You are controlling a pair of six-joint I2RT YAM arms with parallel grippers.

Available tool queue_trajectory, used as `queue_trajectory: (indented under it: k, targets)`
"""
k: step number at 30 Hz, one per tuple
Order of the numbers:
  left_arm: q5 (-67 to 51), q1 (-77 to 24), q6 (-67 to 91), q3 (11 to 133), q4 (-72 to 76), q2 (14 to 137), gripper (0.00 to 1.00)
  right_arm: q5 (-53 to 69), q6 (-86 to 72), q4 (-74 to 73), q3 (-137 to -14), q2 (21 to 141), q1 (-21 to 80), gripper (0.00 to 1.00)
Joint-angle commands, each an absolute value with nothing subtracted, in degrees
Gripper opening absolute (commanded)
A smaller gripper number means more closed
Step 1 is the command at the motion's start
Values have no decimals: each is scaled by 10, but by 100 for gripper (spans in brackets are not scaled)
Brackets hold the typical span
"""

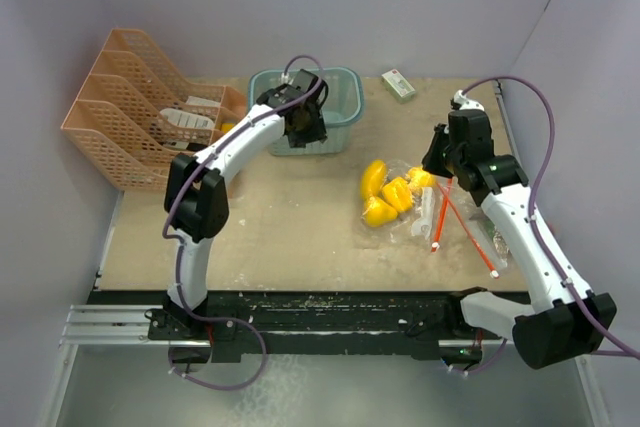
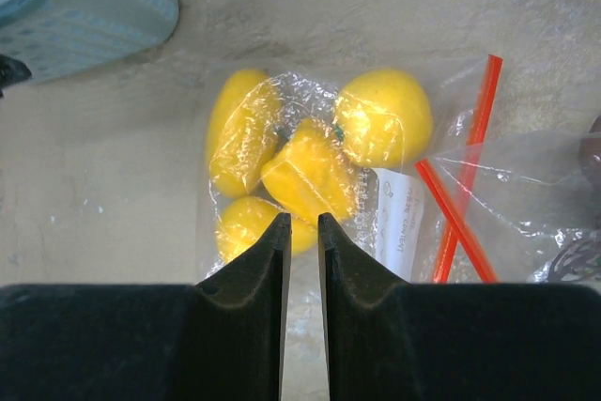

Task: Open the zip-top bag and remove the fake food

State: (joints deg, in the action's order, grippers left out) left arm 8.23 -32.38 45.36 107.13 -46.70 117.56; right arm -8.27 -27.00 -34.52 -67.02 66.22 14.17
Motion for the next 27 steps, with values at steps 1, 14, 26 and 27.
queue_trajectory:
  k: [1,14,26,27]
  targets:
    - [87,-299,401,1184,-490,1220,53,-107,-260,-358,-669,642,140,20]
    - [32,-272,359,1258,-482,1215,62,-132,-255,-360,-668,640,140,21]
    - [140,-237,297,1287,-527,1140,99,-114,-259,-343,-668,661,140,23]
    - [139,-222,295,1289,-528,1139,99,-113,-259,-343,-668,662,140,23]
